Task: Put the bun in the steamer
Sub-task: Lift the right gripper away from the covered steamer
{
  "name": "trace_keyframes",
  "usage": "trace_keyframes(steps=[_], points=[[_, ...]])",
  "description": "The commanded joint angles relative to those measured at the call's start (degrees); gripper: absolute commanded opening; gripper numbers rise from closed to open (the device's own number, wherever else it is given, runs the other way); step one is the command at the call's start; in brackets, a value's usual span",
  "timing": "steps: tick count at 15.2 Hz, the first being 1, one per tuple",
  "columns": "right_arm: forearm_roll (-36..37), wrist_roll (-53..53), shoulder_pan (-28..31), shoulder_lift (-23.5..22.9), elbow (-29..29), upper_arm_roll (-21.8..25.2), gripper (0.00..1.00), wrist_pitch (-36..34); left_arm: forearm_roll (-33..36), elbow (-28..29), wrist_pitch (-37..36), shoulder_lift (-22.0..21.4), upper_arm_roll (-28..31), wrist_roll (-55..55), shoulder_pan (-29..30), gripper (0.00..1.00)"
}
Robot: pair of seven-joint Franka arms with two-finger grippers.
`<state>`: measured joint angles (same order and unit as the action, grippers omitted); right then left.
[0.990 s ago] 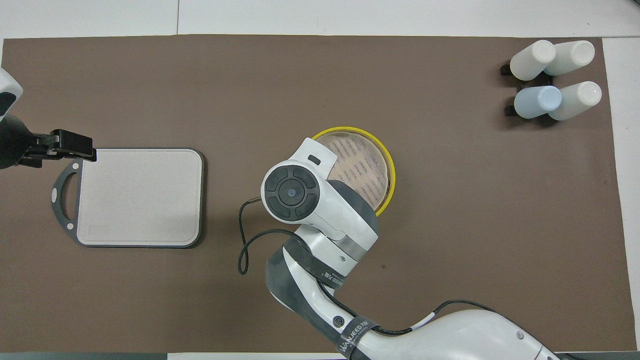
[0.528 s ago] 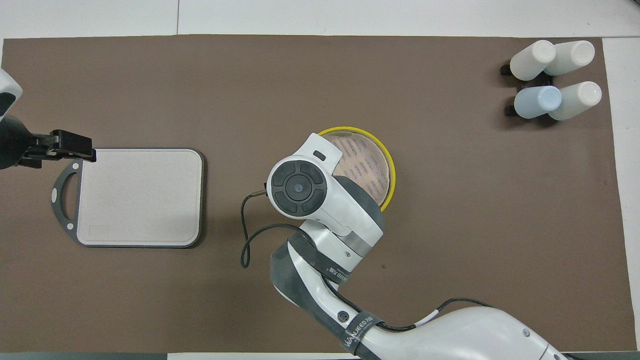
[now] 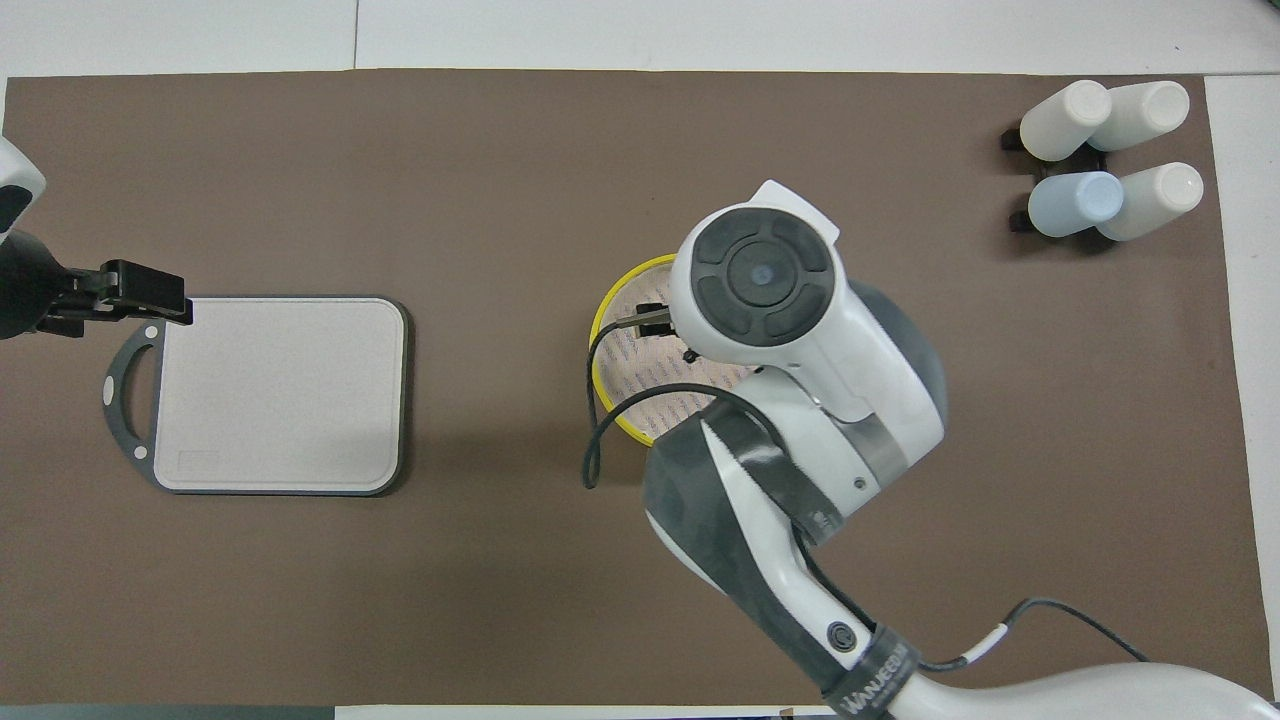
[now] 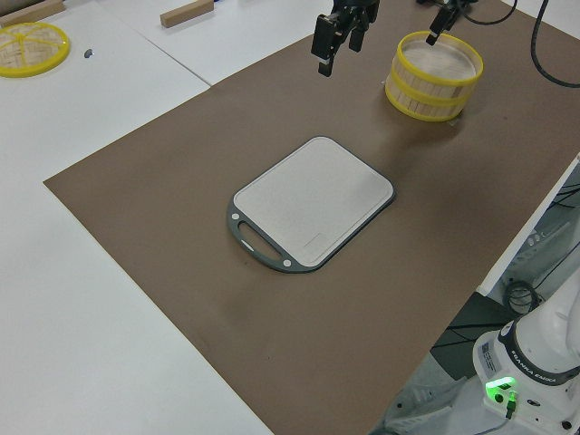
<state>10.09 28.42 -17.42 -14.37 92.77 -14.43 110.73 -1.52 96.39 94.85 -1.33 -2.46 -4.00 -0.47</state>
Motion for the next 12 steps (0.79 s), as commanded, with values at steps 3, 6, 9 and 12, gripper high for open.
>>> trace_keyframes(steps=[3, 6, 9, 12], points=[[-6.22, -9.77, 11.24, 5.75, 1.01, -0.69, 1.0, -7.8, -0.94, 1.43, -0.37, -1.49, -0.09, 1.01, 0.56, 1.0], [-9.04, -15.22, 16.88, 9.44, 1.62, -0.6, 1.0, -12.89, -0.94, 1.35, -0.37, -1.49, -0.09, 0.93, 0.56, 1.0], [-9.04, -18.31, 17.34, 14.96, 6.86, 0.79, 1.0, -13.62, -0.94, 1.35, -0.37, -1.49, -0.09, 0.66, 0.47, 1.0], [-9.3, -18.75, 14.87, 19.82, 13.21, 4.76, 1.0, -13.08, -0.94, 1.26, -0.37, -1.49, -0.09, 0.58, 0.38, 1.0]])
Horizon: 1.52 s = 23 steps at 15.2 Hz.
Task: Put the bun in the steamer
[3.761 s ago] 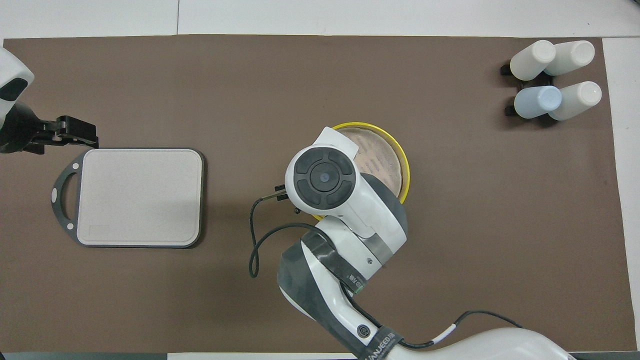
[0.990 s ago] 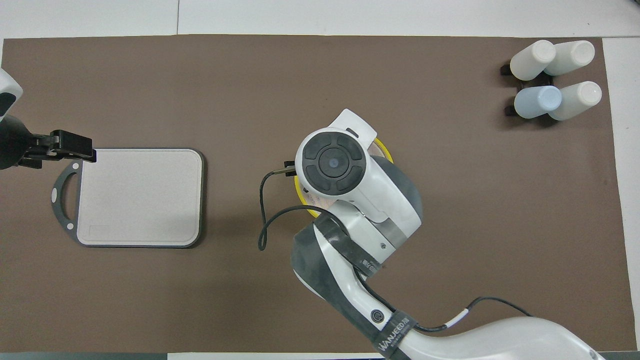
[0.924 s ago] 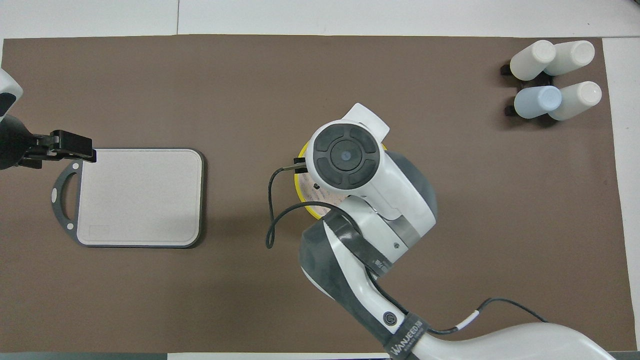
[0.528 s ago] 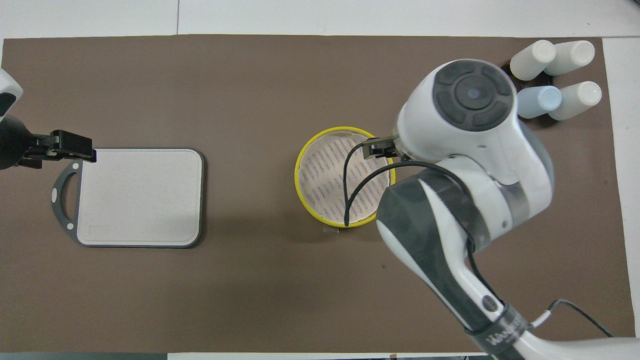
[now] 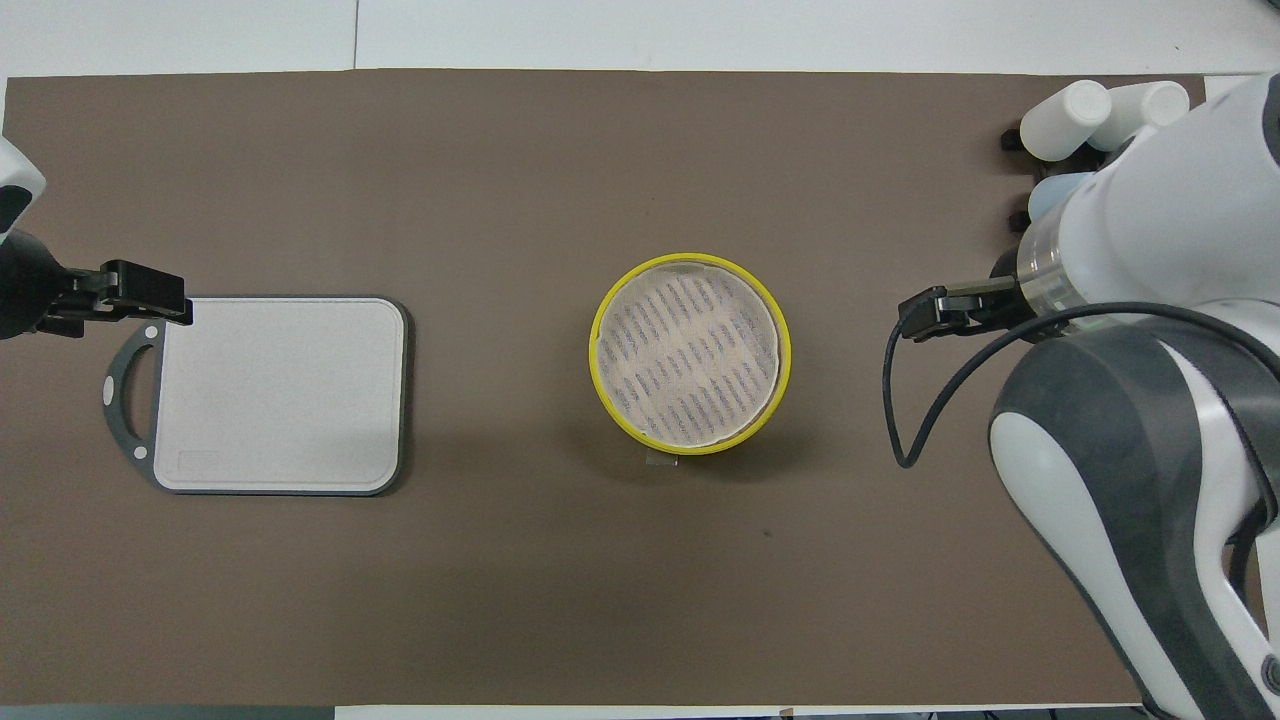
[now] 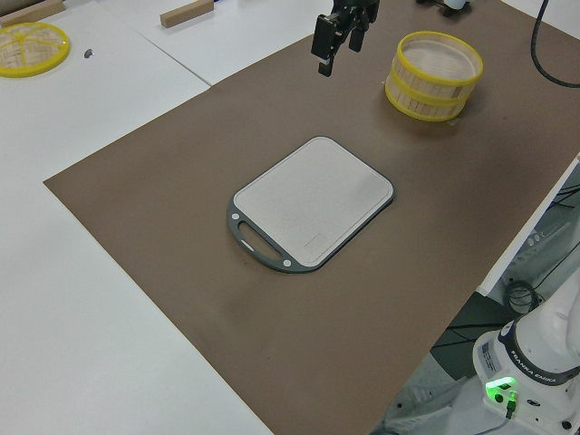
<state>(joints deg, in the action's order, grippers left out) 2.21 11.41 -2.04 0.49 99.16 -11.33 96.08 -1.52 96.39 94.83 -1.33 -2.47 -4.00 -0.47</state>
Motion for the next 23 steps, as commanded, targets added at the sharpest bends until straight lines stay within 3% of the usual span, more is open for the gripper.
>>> trace_keyframes(steps=[1, 4, 10, 23], points=[[-1.42, -3.57, -0.08, 5.04, 7.27, 2.01, 1.0, 1.91, -0.94, 1.17, -0.26, -1.4, -0.08, 0.57, 0.38, 1.0], [-3.61, -9.29, 0.1, 4.96, 7.89, 5.35, 1.0, 2.61, -0.94, 1.17, -0.35, -1.48, -0.08, 0.57, 0.3, 1.0], [-3.09, -9.47, 0.1, 1.01, 4.82, 5.71, 1.0, 3.32, -0.94, 1.17, -0.35, -1.48, -0.08, 0.49, 0.3, 1.0], [-3.44, -7.36, 0.19, 1.27, 2.35, 9.13, 1.0, 3.59, -0.94, 1.17, -0.35, -1.48, -0.08, 0.49, 0.21, 1.0]])
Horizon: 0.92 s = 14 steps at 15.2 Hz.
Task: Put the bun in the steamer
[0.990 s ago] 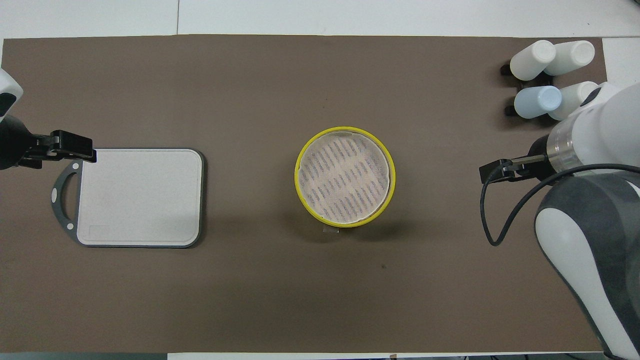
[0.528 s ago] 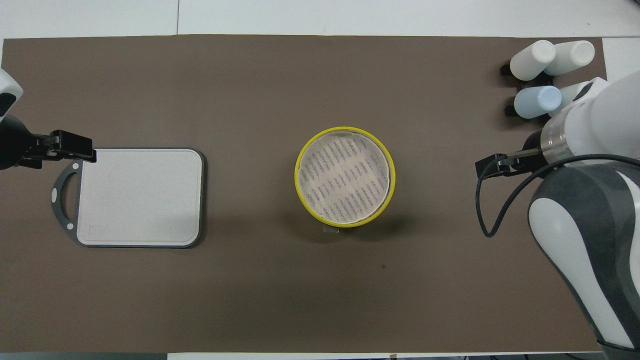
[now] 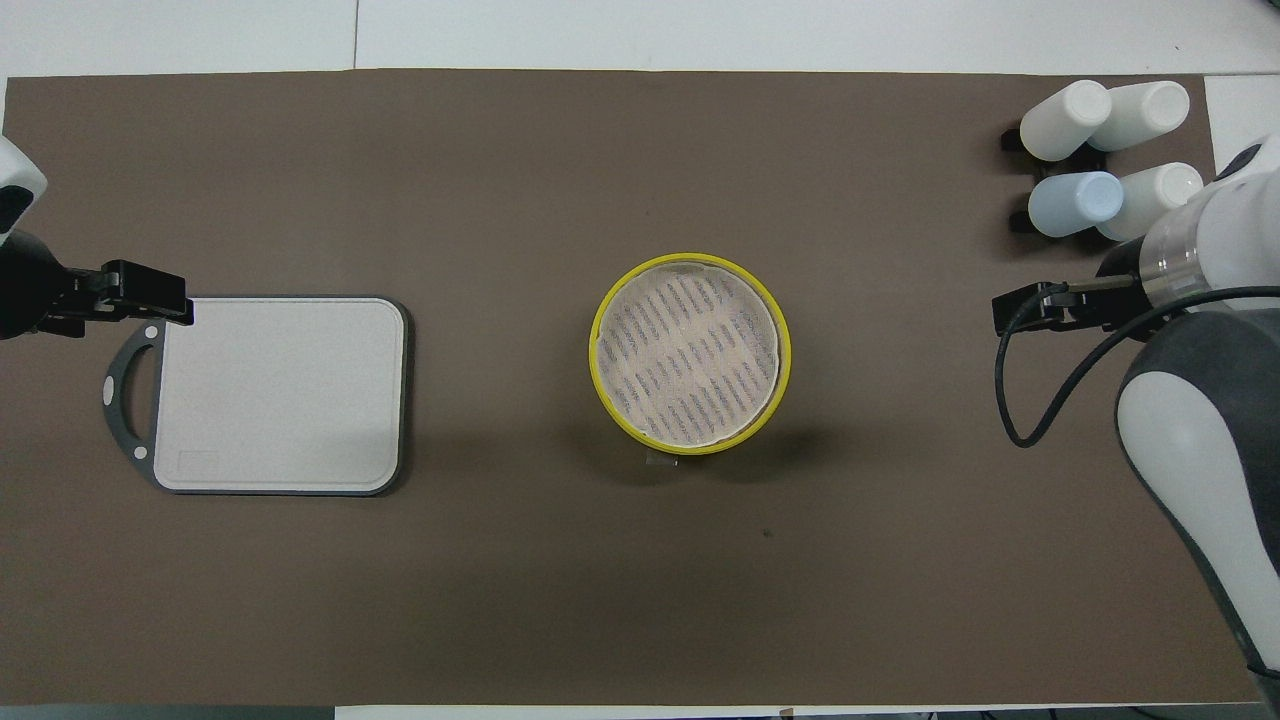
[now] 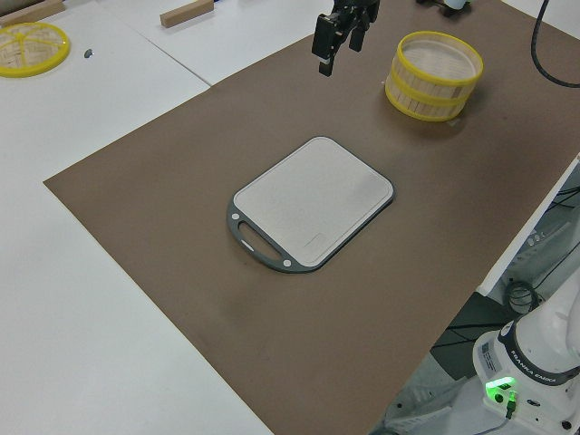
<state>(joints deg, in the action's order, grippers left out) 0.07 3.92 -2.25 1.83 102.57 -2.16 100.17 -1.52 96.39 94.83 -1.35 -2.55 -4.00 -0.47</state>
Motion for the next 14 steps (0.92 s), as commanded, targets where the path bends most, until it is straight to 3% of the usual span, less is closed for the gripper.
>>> trace_keyframes(steps=[1, 14], points=[[-1.3, 0.12, 0.4, 0.02, -1.05, 0.05, 1.0, -0.5, -0.94, 1.17, -0.26, -1.46, 0.0, 0.49, 0.21, 1.0], [-1.57, 0.39, 0.4, 2.48, -1.93, 0.22, 1.0, -3.22, -0.94, 1.17, -0.26, -1.46, -0.09, 0.4, 0.21, 1.0]])
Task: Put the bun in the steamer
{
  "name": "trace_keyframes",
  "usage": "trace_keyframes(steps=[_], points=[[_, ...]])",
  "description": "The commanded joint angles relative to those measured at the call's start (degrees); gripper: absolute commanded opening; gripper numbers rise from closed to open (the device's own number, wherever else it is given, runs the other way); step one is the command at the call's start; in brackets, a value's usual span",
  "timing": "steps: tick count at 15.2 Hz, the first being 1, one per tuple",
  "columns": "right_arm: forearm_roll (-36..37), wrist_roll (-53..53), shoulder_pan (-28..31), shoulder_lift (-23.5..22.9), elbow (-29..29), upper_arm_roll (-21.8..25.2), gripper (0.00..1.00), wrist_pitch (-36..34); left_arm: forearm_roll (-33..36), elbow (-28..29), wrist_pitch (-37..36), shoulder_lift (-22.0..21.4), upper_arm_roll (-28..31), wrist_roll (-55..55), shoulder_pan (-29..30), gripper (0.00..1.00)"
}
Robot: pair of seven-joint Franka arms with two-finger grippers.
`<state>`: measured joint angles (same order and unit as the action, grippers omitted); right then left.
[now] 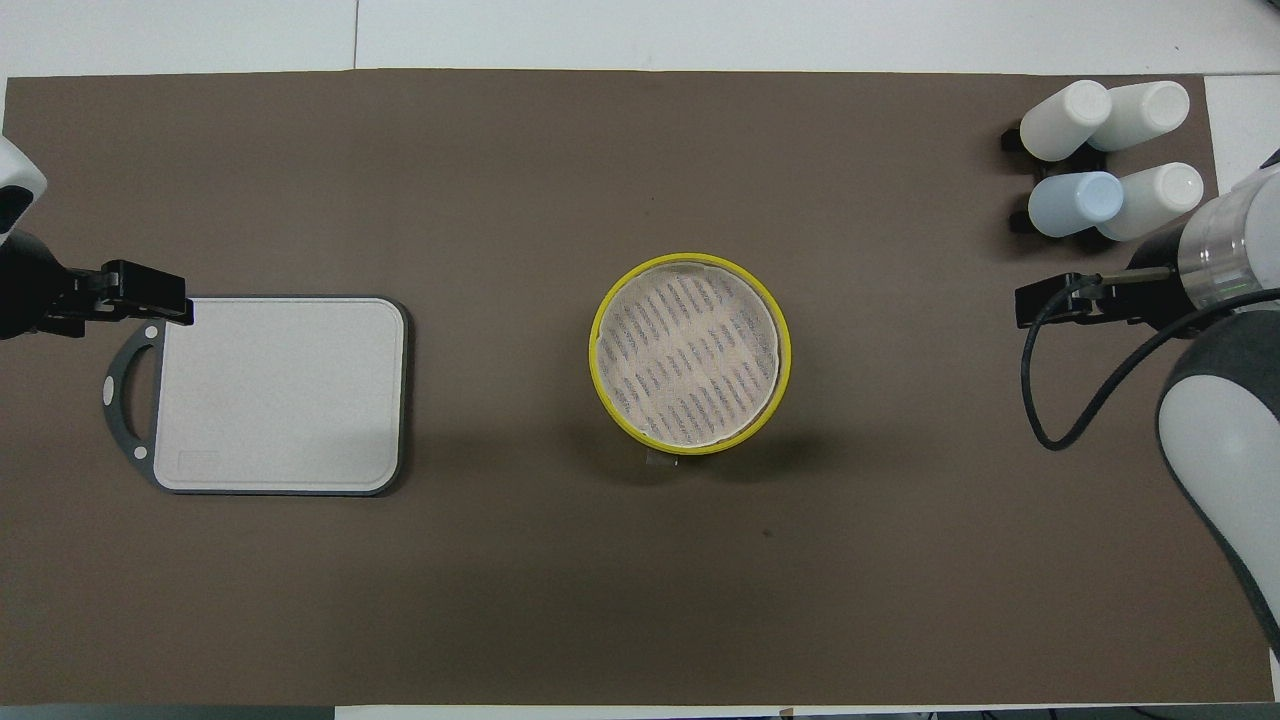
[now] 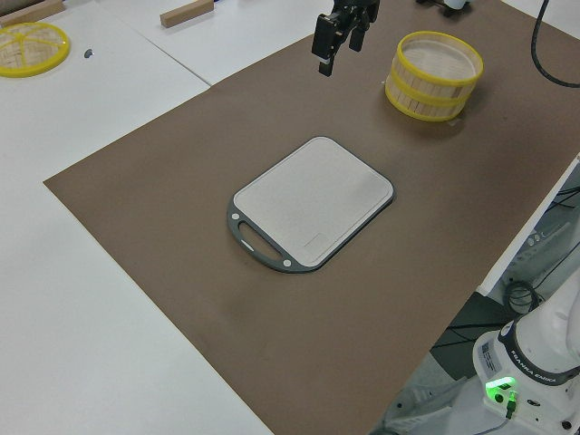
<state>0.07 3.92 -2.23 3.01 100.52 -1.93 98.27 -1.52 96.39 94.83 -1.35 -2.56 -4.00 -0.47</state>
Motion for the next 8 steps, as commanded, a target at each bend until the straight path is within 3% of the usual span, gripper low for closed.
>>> trace_keyframes(steps=[1, 8], points=[[-1.48, 0.3, 0.38, 1.39, 0.29, 0.7, 1.0, -1.42, -0.94, 1.17, -0.18, -1.46, -0.07, 0.4, 0.21, 1.0], [-1.47, 0.04, 0.29, 1.65, 0.55, 1.76, 1.0, -1.59, -0.94, 1.09, -0.26, -1.46, -0.07, 0.4, 0.3, 1.0]])
